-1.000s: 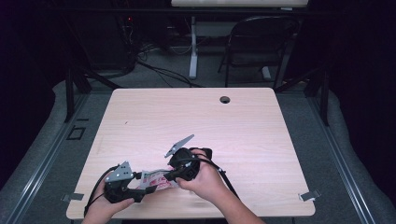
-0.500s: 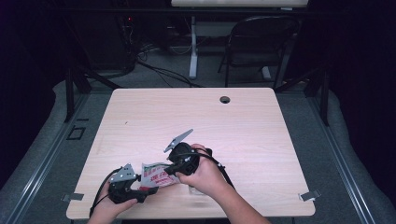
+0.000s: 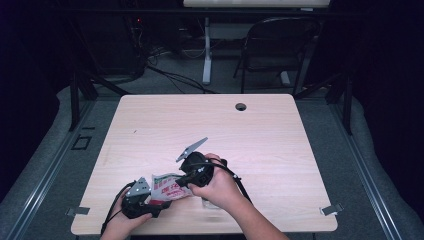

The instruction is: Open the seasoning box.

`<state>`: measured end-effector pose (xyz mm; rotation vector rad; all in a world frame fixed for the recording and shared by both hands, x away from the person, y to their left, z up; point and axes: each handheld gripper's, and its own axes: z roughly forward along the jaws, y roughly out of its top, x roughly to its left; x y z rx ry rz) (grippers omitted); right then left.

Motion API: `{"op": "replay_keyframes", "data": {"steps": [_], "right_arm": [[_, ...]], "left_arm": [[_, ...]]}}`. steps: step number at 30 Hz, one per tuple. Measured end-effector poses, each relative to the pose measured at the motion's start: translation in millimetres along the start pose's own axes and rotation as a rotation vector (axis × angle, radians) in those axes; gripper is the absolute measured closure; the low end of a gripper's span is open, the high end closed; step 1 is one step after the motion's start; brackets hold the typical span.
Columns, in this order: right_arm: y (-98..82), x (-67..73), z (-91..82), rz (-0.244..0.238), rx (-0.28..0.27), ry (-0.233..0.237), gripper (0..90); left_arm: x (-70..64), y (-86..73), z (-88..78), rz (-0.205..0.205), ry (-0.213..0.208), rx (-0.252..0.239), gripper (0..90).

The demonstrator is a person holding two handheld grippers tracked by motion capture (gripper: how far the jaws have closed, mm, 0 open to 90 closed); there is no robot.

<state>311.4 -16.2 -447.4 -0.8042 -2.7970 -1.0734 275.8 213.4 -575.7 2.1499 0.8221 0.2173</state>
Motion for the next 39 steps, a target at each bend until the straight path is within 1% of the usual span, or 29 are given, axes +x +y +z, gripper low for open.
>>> {"op": "replay_keyframes", "data": {"steps": [1, 3, 4, 5, 6, 8, 9, 10, 11, 13, 15, 17, 18, 19, 20, 21, 23, 24, 26, 31, 36, 39], "right_arm": [[0.0, 0.1, 0.0, 0.001, -0.001, 0.000, 90.0], [0.0, 0.2, 0.0, 0.002, -0.002, 0.000, 90.0], [0.4, -0.2, -0.6, -0.009, 0.007, -0.004, 90.0], [-0.2, 0.5, 0.5, 0.003, -0.008, 0.001, 90.0], [0.3, 0.2, -0.6, -0.009, 0.006, -0.005, 90.0], [-0.2, 0.6, -0.1, -0.002, -0.002, 0.000, 90.0], [0.0, 0.2, -0.8, -0.009, 0.004, -0.003, 90.0], [-0.6, 0.8, -0.1, 0.002, -0.006, 0.002, 90.0], [-1.0, 1.1, 0.5, 0.010, -0.014, 0.004, 90.0], [-1.1, 0.9, 0.3, 0.008, -0.013, 0.006, 90.0], [-1.2, 1.2, 0.3, 0.008, -0.014, 0.006, 90.0], [-1.3, 1.4, 0.3, 0.005, -0.016, 0.005, 90.0], [-0.9, 1.4, -0.3, -0.001, -0.008, 0.004, 90.0], [-1.0, 2.0, -0.3, 0.001, -0.009, 0.003, 90.0], [-1.0, 2.1, -0.3, 0.001, -0.010, 0.003, 90.0], [-1.0, 2.0, -0.2, 0.001, -0.010, 0.006, 90.0], [-1.0, 2.0, -0.2, 0.002, -0.011, 0.006, 90.0], [-1.0, 2.2, -0.1, 0.003, -0.012, 0.004, 90.0], [-0.8, 2.5, -0.1, 0.003, -0.012, 0.007, 90.0], [-0.8, 2.8, -0.1, 0.006, -0.014, 0.009, 90.0], [-0.7, 3.0, 0.0, 0.007, -0.017, 0.012, 90.0], [-0.7, 2.8, -0.1, 0.008, -0.018, 0.014, 90.0]], "left_arm": [[0.6, -0.7, 0.8, -0.005, -0.015, 0.005, 36.8], [1.1, -2.0, 2.6, 0.001, -0.010, 0.016, 37.5], [1.1, -2.5, 3.6, 0.004, -0.008, 0.019, 38.1], [1.0, -3.0, 4.7, 0.005, -0.007, 0.022, 38.6], [1.1, -3.1, 5.0, 0.011, -0.006, 0.027, 39.7], [1.4, -3.1, 5.6, 0.011, -0.004, 0.025, 42.3], [1.8, -3.2, 5.7, 0.012, -0.004, 0.024, 42.5], [0.5, -4.2, 6.9, -0.005, 0.002, 0.018, 42.5], [1.1, -4.5, 7.1, 0.004, 0.003, 0.021, 42.8], [0.7, -4.8, 8.4, 0.002, -0.003, 0.023, 43.2], [0.8, -4.8, 9.4, 0.011, 0.001, 0.024, 43.2], [1.1, -4.8, 10.2, 0.001, -0.005, 0.018, 42.5], [1.1, -4.9, 10.5, -0.006, -0.003, 0.013, 41.8], [1.6, -4.8, 10.6, -0.009, -0.012, 0.011, 41.4], [1.0, -4.7, 11.0, -0.010, -0.001, 0.007, 41.2], [1.6, -4.4, 11.5, -0.010, -0.015, 0.004, 40.6], [1.6, -3.6, 12.4, -0.008, -0.015, 0.004, 40.1], [2.3, -2.9, 12.5, -0.001, -0.013, 0.006, 40.0], [1.8, -2.7, 14.0, -0.009, -0.019, 0.001, 39.9], [3.4, -3.1, 15.0, -0.002, -0.022, 0.000, 40.4], [3.5, -2.7, 15.5, 0.001, -0.020, -0.001, 41.2], [2.9, -2.8, 15.6, 0.006, -0.007, -0.003, 44.4]]}}
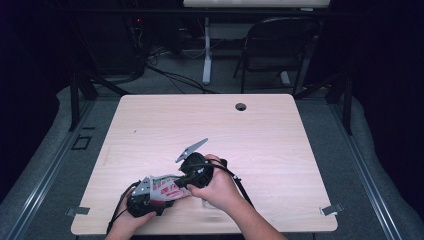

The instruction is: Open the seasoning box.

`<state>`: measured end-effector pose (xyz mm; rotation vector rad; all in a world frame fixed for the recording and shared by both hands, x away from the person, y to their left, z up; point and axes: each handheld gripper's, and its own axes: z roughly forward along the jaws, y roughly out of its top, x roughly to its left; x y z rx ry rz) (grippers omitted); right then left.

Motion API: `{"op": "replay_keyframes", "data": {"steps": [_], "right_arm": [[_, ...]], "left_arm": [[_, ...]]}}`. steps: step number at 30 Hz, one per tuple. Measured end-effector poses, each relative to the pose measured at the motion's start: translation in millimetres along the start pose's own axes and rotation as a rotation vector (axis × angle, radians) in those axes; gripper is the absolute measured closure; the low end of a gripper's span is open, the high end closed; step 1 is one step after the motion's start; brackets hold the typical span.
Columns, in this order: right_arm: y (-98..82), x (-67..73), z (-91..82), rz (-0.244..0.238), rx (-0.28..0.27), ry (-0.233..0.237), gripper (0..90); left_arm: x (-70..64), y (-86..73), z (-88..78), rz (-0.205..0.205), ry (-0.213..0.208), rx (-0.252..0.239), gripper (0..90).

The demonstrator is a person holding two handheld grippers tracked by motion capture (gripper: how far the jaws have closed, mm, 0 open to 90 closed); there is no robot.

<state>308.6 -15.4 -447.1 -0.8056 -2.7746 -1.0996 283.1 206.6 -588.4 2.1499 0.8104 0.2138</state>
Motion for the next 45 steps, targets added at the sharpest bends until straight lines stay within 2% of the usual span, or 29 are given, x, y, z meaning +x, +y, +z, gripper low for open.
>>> {"op": "replay_keyframes", "data": {"steps": [5, 13, 14, 15, 21, 24, 33, 40, 45], "right_arm": [[0.0, 0.1, -0.2, 0.001, -0.001, 0.001, 90.0], [-0.6, 0.1, 0.0, 0.007, -0.009, -0.003, 90.0], [-0.2, -0.7, -0.8, -0.002, 0.002, -0.004, 90.0], [-0.9, 0.1, 0.3, 0.011, -0.014, -0.003, 90.0], [-0.7, -2.0, -2.4, -0.001, -0.008, -0.004, 90.0], [-1.5, -2.3, -3.0, 0.009, -0.022, -0.002, 90.0], [-1.9, -1.6, -10.5, 0.010, -0.033, 0.010, 90.0], [-3.3, -1.5, -12.7, 0.010, -0.048, 0.010, 89.8], [-3.6, -3.3, -14.6, 0.005, -0.039, 0.009, 87.7]], "left_arm": [[0.1, -0.2, -0.2, 0.001, 0.007, -0.002, 51.0], [-2.0, 0.1, 0.0, 0.033, 0.033, 0.003, 57.7], [-2.3, 0.3, 0.3, 0.038, 0.039, 0.001, 57.9], [-2.5, 0.5, 0.3, 0.039, 0.039, 0.001, 58.3], [-4.1, 3.4, -1.6, 0.042, 0.050, 0.013, 60.2], [-4.7, 4.8, -3.7, 0.044, 0.053, 0.020, 60.7], [-9.3, 10.7, -12.8, 0.076, 0.110, 0.015, 61.5], [-11.4, 12.8, -15.1, 0.088, 0.125, 0.019, 62.1], [-11.2, 13.4, -16.2, 0.092, 0.135, 0.016, 62.6]]}}
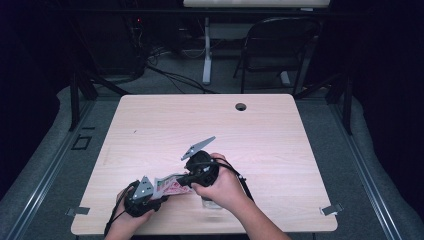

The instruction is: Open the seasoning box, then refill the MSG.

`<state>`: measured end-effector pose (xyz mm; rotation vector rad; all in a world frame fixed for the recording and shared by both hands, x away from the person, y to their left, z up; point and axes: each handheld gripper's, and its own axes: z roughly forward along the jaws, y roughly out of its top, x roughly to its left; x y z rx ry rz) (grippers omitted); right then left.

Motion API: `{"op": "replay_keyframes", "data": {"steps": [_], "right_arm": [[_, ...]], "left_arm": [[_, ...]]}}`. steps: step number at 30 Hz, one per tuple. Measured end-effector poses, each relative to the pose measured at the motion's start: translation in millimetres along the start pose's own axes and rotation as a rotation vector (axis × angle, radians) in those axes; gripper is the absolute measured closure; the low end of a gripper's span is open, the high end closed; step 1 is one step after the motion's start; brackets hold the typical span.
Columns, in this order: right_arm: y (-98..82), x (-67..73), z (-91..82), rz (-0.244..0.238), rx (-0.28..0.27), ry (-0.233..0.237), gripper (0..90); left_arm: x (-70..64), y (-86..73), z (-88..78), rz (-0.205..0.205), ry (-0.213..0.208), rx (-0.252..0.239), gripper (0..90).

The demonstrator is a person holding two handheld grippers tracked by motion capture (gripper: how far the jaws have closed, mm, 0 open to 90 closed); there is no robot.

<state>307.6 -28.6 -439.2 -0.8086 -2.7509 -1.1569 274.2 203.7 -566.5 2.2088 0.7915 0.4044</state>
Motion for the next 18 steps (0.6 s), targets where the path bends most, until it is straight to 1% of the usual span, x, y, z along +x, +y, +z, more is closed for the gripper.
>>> {"op": "replay_keyframes", "data": {"steps": [2, 5, 6, 7, 9, 11, 12, 15, 18], "right_arm": [[0.3, -0.2, -1.3, -0.003, 0.004, 0.003, 86.9], [-0.8, 0.7, -1.7, 0.010, -0.020, 0.003, 84.0], [-0.8, 0.5, -2.9, 0.005, -0.016, 0.005, 82.8], [-1.3, 1.3, -3.1, 0.014, -0.027, 0.007, 81.6], [-1.3, 1.2, -5.6, 0.001, -0.021, 0.008, 78.5], [-1.8, 1.5, -6.8, 0.007, -0.028, 0.013, 75.4], [-2.0, 1.0, -8.0, 0.002, -0.027, 0.013, 74.3], [-3.8, -0.4, -10.0, 0.014, -0.043, 0.014, 70.2], [-6.6, -1.8, -13.9, 0.013, -0.054, 0.008, 67.5]], "left_arm": [[0.0, 0.4, -0.5, -0.001, 0.002, -0.004, 62.7], [-0.1, 1.0, -1.4, -0.002, 0.005, -0.010, 62.9], [0.1, 1.2, -1.7, -0.001, 0.006, -0.012, 62.9], [0.3, 1.2, -1.8, -0.001, 0.007, -0.013, 63.0], [0.6, 1.3, -2.1, 0.000, 0.010, -0.015, 63.1], [1.4, 1.5, -2.6, 0.001, 0.009, -0.012, 63.2], [1.7, 1.7, -2.8, 0.001, 0.010, -0.011, 63.3], [2.1, 2.3, -2.8, -0.003, 0.017, -0.011, 63.4], [2.6, 2.3, -2.6, 0.000, 0.018, -0.010, 63.6]]}}
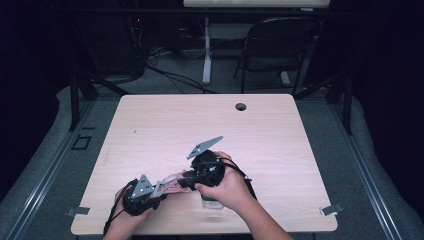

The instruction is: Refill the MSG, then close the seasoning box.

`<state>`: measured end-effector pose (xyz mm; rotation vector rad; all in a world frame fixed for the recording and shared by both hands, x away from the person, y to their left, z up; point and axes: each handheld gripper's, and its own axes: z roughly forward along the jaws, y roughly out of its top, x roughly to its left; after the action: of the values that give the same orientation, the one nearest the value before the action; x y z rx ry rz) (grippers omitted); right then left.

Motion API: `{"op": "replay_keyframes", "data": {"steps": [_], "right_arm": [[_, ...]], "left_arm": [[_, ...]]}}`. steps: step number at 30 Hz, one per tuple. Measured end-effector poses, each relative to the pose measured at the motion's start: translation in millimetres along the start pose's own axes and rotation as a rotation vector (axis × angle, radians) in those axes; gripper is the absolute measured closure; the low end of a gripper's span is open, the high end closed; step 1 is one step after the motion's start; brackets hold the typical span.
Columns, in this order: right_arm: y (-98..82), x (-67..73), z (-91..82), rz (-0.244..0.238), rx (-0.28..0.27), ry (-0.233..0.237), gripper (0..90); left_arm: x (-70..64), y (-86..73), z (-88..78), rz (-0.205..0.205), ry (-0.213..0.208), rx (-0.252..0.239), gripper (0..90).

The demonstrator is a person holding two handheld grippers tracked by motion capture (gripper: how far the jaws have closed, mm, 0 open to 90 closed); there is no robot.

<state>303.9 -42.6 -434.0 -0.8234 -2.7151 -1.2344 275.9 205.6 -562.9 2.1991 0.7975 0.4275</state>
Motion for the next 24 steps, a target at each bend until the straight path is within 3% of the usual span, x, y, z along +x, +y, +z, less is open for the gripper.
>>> {"op": "replay_keyframes", "data": {"steps": [24], "right_arm": [[-14.6, 2.6, -24.5, -0.018, -0.076, -0.049, 60.3]], "left_arm": [[2.7, 2.0, -7.3, -0.019, 0.035, -0.032, 64.0]]}}
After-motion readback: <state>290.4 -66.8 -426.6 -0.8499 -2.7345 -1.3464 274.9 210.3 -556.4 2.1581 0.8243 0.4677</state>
